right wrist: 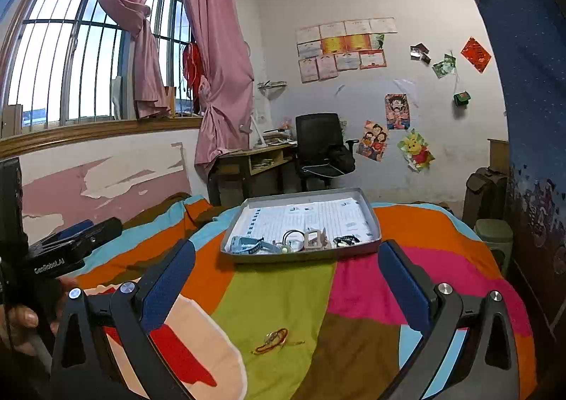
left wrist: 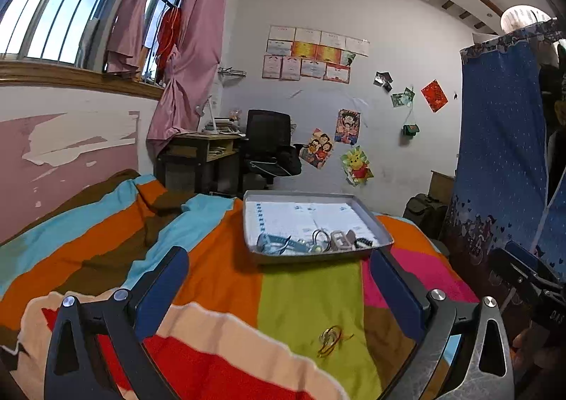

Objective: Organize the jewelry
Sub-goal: 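Withdraw both tools from the tray toward the red-string bracelet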

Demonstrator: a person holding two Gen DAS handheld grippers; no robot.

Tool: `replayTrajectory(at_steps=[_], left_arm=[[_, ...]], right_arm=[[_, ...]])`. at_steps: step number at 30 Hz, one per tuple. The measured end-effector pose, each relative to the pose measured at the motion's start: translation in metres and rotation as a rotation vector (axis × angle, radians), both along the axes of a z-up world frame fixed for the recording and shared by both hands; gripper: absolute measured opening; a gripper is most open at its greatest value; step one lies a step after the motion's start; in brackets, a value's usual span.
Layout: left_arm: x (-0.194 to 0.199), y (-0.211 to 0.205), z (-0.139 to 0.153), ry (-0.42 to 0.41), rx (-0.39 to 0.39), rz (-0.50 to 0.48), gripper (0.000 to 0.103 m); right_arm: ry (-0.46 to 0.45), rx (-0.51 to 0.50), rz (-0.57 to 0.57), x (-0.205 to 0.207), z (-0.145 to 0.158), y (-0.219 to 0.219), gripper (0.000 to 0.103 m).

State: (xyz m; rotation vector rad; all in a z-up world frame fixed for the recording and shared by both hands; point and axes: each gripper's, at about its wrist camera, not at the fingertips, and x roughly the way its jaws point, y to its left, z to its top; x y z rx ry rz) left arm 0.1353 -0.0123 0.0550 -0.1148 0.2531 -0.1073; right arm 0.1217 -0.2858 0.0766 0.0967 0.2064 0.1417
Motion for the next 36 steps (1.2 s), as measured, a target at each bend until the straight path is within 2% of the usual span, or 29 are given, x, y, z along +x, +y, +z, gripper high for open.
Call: replayTrajectory(at_steps=[7, 13, 22, 36], left_arm=[[-0.022, 0.010, -0.018, 0.021, -0.014, 0.014, 0.103], [-0.037, 0.013, -0.035, 0.035, 0.005, 0.017, 0.103], [-0.042, 0.011, -0.056, 0.086, 0.036, 0.006, 0.103], [-0.031, 0.011, -0.065, 0.142, 0.044, 0.017, 0.103]], right_arm=[[0.030, -0.007, -0.023, -0.027, -0.020, 0.012, 0.102], [0.075, -0.009, -0.032, -0.038, -0.042, 0.020, 0.102], [0.116, -0.025, -0.038, -0.039, -0.060, 0.025, 0.102], [0.187, -0.023, -0.044, -0.030, -0.076, 0.025, 0.102]])
